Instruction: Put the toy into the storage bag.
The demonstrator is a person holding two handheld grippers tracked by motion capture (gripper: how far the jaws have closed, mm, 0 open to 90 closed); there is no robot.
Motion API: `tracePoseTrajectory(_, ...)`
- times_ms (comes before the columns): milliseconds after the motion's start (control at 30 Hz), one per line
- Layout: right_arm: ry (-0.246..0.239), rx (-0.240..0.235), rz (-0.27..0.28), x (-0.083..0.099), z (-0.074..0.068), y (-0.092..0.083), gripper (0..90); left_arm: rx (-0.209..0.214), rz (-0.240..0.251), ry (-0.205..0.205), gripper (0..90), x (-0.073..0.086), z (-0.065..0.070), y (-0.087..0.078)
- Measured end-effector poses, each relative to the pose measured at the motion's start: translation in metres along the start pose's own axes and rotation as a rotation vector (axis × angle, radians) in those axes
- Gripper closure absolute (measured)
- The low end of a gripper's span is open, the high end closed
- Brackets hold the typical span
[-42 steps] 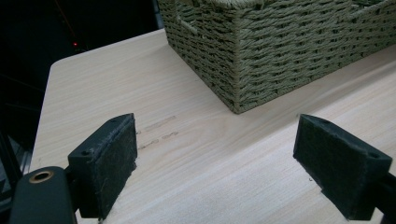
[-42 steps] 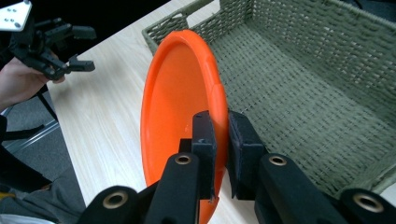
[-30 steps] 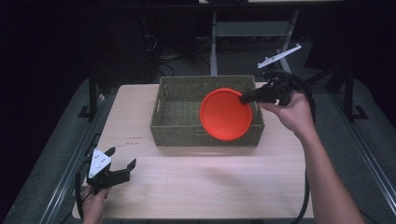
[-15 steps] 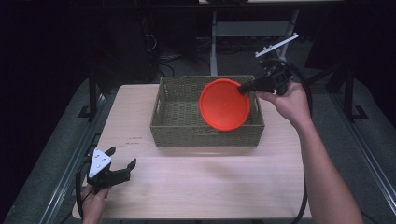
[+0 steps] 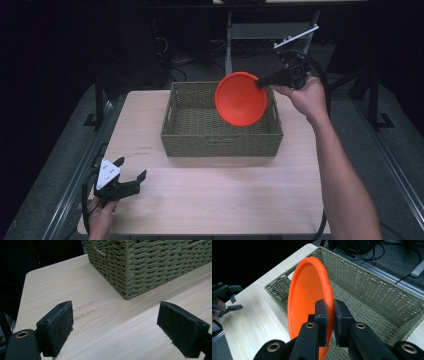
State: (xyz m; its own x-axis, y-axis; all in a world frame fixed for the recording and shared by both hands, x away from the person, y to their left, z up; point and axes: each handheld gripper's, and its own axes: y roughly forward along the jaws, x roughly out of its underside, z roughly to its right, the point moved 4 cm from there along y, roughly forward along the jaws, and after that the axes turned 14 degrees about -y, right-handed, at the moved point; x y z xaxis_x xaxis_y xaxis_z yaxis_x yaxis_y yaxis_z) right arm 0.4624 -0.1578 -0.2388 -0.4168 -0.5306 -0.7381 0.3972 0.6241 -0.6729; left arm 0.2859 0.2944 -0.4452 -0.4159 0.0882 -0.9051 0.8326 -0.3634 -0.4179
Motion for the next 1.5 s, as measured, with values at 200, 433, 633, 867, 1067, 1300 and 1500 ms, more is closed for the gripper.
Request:
tracePoseTrajectory(200,0.034,0.019,-0.005,0.001,0.01,0.007,82.1,-0.006,0.003,-0.011,13.0,0.0,-0.003,-0.001)
tracePoseTrajectory(433,0.061,0.039,-0.02,0.004,0.019,0.015,82.0,-0.002,0.003,-0.009,13.0,0.0,0.0,0.0)
tracePoseTrajectory(633,0.082,0.045,-0.025,0.01,0.028,0.023,82.0,-0.003,0.001,-0.002,13.0,0.0,-0.001,-0.002)
tracePoseTrajectory(867,0.116,0.051,-0.041,0.017,0.036,0.032,82.0,-0.007,0.0,-0.003,13.0,0.0,-0.001,-0.002)
tracePoseTrajectory(1067,0.15,0.062,-0.041,0.025,0.043,0.041,82.0,-0.007,0.001,-0.002,12.9,0.0,-0.001,-0.002)
tracePoseTrajectory(1300,0.175,0.066,-0.067,0.033,0.05,0.055,82.0,-0.008,0.003,-0.003,13.0,0.0,-0.002,-0.002)
tracePoseTrajectory(1500,0.178,0.06,-0.075,0.034,0.05,0.066,82.0,-0.01,0.005,-0.009,13.0,0.0,-0.004,-0.003)
